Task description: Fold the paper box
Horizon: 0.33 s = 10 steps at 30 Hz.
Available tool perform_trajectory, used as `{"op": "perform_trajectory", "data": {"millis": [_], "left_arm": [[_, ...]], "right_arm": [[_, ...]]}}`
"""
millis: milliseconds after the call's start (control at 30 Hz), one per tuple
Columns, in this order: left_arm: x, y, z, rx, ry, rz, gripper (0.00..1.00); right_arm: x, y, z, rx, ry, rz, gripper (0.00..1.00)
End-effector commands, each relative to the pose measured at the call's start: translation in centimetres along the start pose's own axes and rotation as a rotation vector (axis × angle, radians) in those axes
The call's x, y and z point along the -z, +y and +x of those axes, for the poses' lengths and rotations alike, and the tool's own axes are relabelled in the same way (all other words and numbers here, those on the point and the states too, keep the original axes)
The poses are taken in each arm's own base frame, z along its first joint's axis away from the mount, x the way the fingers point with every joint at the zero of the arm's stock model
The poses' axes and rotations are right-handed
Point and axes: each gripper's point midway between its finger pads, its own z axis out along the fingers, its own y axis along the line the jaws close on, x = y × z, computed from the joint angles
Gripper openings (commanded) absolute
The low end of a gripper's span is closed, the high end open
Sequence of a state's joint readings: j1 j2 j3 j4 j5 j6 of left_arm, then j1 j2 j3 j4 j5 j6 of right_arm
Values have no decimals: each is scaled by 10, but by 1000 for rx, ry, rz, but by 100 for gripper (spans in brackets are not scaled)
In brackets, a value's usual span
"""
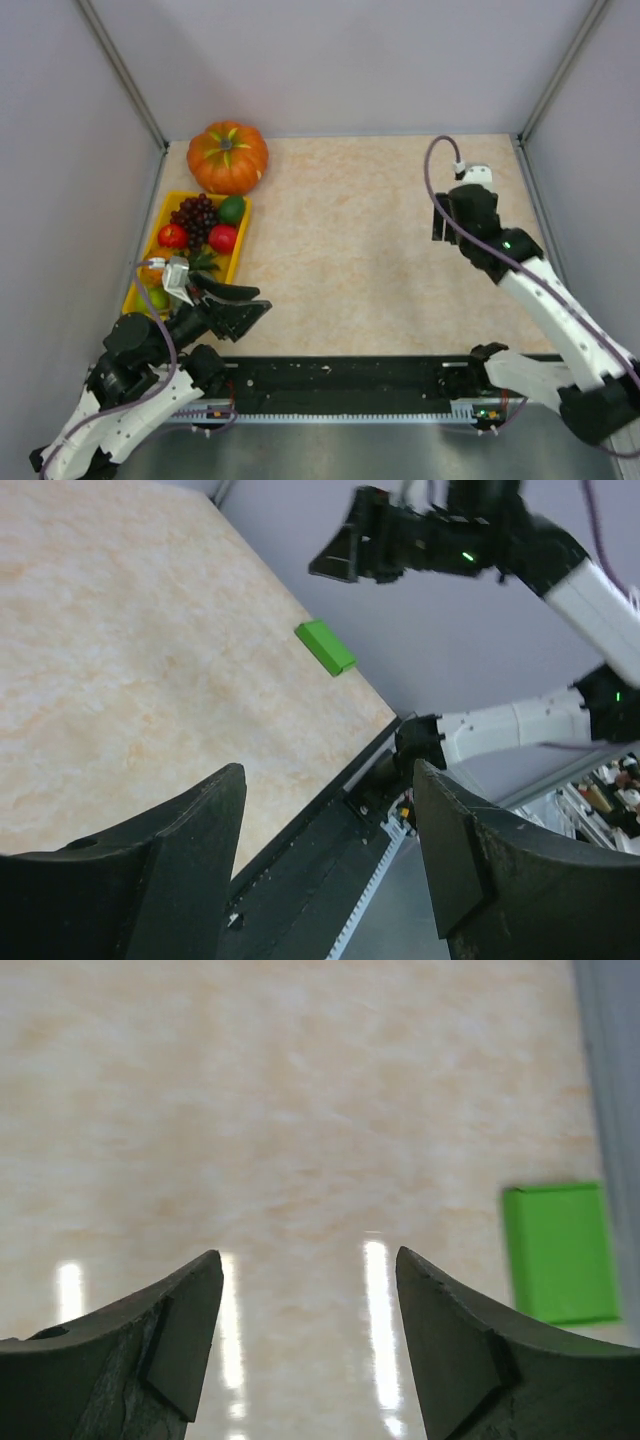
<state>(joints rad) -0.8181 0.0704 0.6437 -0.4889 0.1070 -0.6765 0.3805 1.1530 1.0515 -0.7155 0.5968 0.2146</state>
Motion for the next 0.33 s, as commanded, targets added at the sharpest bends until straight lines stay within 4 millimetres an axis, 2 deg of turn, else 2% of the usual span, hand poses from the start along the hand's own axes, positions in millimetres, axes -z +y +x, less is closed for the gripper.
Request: {"op": "perform_trajectory", "data": {"millis": [0,67,100,167,233,300], "left_arm": [[3,4,-25,-34,-63,-79,73],[4,7,-34,-22,-99,-114,74],[6,9,-36,-17,-113,-128,74],[9,7,-41,-7,-133,-130,74],[12,3,-50,-14,-163,-123,75],[19,-19,-73,-52,-220,-58,78]], "right_arm": [[98,55,-16,-294,-181,-551,71],[121,42,-20,-327,-273,-604,75],[146,25,-25,-342,-371,-636,83],[171,4,-29,-334,-471,-650,97],[217,-26,-39,-369,-627,-703,99],[251,-51,-43,-398,-726,-724,99]]}}
